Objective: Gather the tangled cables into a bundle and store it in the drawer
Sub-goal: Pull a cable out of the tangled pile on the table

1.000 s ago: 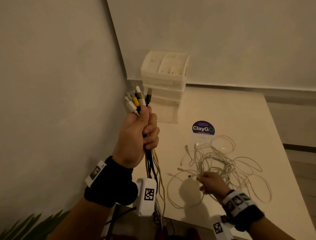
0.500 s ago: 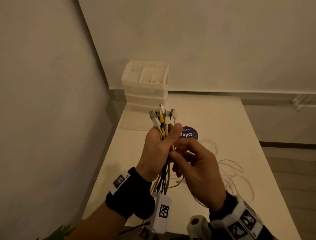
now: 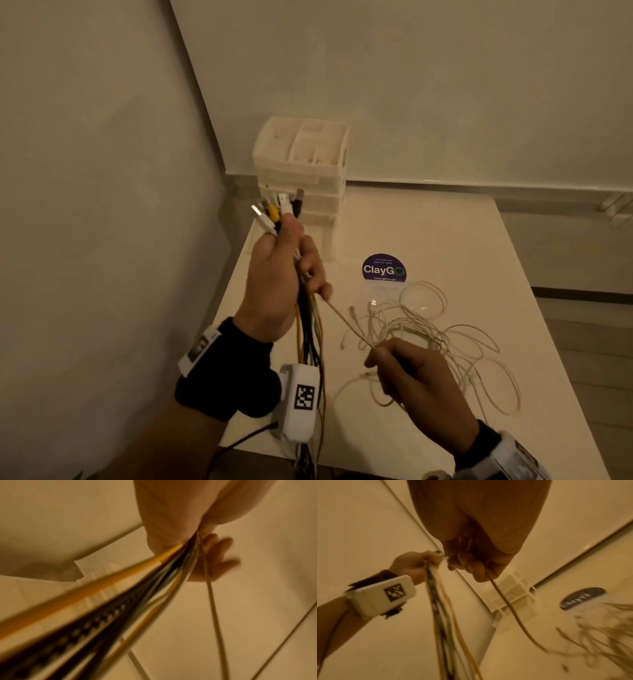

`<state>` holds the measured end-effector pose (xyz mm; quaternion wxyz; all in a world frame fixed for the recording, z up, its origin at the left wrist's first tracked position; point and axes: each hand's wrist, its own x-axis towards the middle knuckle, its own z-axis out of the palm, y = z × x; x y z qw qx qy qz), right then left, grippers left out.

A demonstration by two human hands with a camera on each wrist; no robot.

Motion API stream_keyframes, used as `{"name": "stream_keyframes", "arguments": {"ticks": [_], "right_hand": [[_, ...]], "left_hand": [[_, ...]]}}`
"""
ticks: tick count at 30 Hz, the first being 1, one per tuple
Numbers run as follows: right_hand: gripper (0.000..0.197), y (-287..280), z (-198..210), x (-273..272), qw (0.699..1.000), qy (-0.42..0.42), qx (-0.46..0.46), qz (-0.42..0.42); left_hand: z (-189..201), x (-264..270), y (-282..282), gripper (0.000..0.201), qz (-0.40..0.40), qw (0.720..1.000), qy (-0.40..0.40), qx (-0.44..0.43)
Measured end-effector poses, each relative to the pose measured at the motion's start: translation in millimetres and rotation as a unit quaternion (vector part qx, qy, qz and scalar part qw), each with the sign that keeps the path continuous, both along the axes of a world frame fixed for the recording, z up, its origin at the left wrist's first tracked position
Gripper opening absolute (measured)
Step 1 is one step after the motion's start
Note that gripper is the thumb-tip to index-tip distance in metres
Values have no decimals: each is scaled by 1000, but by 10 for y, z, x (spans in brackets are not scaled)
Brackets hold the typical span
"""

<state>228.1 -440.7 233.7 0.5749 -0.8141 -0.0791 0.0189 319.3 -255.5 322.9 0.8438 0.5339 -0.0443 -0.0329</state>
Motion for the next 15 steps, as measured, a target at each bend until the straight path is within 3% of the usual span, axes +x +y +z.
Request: {"name": "stream_keyframes", "arguments": {"ticks": [3,5,8,11,15], "right_hand": [[42,-185,-220,-31,999,52,-15,-6],[49,-263,-276,-27,997,77,-14,-20],[47,-276,-175,41,996,71,-16,-48],[46,-188,124,175,995,52,28,-81],[40,9,564,353,988,32,124,-84]], "left_hand": [[149,106,324,34,13,999,2,-47],[197,137,481,35,19,999,-17,-19],[137,53,466,31,18,989,-60,131],[8,-89,255,12,-22,957,-75,281],[-168,-266,-100,6,-117,930,-103,332]]}}
